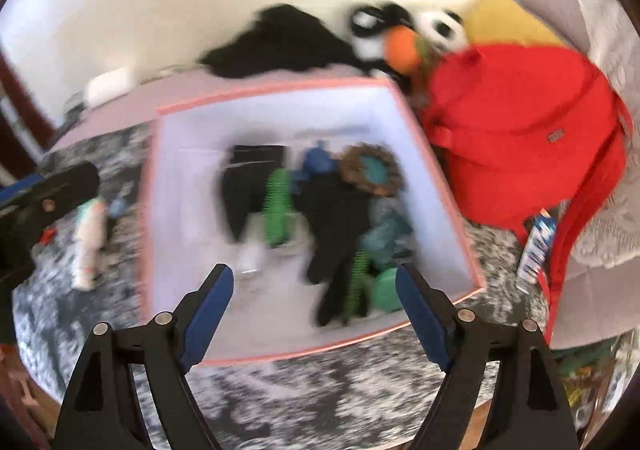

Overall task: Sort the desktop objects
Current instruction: 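Grasp the white pill bottle with the right tool while the left tool grasps the white ribbed cup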

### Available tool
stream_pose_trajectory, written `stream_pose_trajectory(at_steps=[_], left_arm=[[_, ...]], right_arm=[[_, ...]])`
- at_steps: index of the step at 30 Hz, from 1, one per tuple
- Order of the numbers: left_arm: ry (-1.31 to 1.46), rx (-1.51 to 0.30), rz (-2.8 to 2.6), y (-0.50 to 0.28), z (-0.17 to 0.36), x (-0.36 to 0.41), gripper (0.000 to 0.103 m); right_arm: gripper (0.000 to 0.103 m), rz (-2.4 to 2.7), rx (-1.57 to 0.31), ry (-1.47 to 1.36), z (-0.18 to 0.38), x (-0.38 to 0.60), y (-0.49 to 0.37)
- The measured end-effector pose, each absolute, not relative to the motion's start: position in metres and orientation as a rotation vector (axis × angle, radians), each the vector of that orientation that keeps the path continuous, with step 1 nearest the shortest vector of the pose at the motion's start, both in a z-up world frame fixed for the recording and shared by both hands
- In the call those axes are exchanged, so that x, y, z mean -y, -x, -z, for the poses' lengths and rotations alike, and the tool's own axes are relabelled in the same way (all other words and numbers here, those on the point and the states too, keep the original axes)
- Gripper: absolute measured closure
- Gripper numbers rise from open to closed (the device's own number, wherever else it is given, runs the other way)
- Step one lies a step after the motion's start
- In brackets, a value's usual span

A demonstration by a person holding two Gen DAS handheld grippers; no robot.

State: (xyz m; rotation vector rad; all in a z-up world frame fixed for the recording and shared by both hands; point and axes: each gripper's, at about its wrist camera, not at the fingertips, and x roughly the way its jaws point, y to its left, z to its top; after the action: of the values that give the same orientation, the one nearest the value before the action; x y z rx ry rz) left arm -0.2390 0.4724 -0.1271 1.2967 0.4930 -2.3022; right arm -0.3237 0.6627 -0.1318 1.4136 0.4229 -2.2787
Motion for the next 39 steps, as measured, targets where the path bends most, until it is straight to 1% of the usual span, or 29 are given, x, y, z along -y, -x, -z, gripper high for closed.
stream_pose_trajectory(at_steps=[3,5,8,12,16,19,21,22,23,26,33,34,35,36,39], left_arm=[[-1.331,-0.495,2.167,0.186,0.153,-0.418,0.022],[-1.347,-0.481,2.083,0.155,0.174,-0.373,0.022],[-1.372,-0.487,2.029,0.131,0.203,-0.317,0.022],[-1.360,-0.518,2.086,0.134,0.218,-0.270,0.022],[-1.385,-0.529,2.174,0.163,0.230,-0.252,0.022],[-1.410,-0.504,2.232,0.180,0.238,-0.255,0.022],[-1.433,-0.492,2.269,0.193,0.245,-0.264,0.023],[-1.439,-0.498,2.279,0.198,0.247,-0.268,0.023],[-1.445,-0.505,2.289,0.204,0.250,-0.272,0.023],[-1.472,-0.511,2.304,0.222,0.261,-0.285,0.023],[-1.556,-0.488,2.299,0.266,0.294,-0.322,0.024],[-1.568,-0.485,2.298,0.272,0.299,-0.327,0.032],[-1.570,-0.462,2.287,0.275,0.302,-0.331,0.078],[-1.546,-0.455,2.274,0.274,0.300,-0.331,0.103],[-1.492,-0.549,2.225,0.258,0.284,-0.324,0.103]], right_arm=[[0.014,2.179,-0.387,-1.416,0.137,-0.617,0.281],[0.014,2.100,-0.353,-1.446,0.152,-0.580,0.261],[0.014,2.005,-0.310,-1.475,0.176,-0.531,0.237],[0.014,1.919,-0.295,-1.506,0.234,-0.454,0.215],[0.015,1.892,-0.268,-1.502,0.277,-0.407,0.207],[0.015,1.896,-0.228,-1.544,0.307,-0.387,0.212],[0.025,1.891,-0.216,-1.586,0.327,-0.378,0.215],[0.052,1.882,-0.220,-1.615,0.337,-0.376,0.217],[0.057,1.878,-0.191,-1.634,0.341,-0.380,0.218],[0.058,1.878,-0.110,-1.670,0.347,-0.400,0.220],[0.058,1.893,-0.188,-1.677,0.337,-0.464,0.223],[0.058,1.893,-0.194,-1.684,0.336,-0.474,0.224],[0.058,1.894,-0.193,-1.692,0.336,-0.482,0.226],[0.058,1.899,-0.190,-1.699,0.336,-0.490,0.228],[0.058,1.911,-0.171,-1.709,0.332,-0.508,0.236]])
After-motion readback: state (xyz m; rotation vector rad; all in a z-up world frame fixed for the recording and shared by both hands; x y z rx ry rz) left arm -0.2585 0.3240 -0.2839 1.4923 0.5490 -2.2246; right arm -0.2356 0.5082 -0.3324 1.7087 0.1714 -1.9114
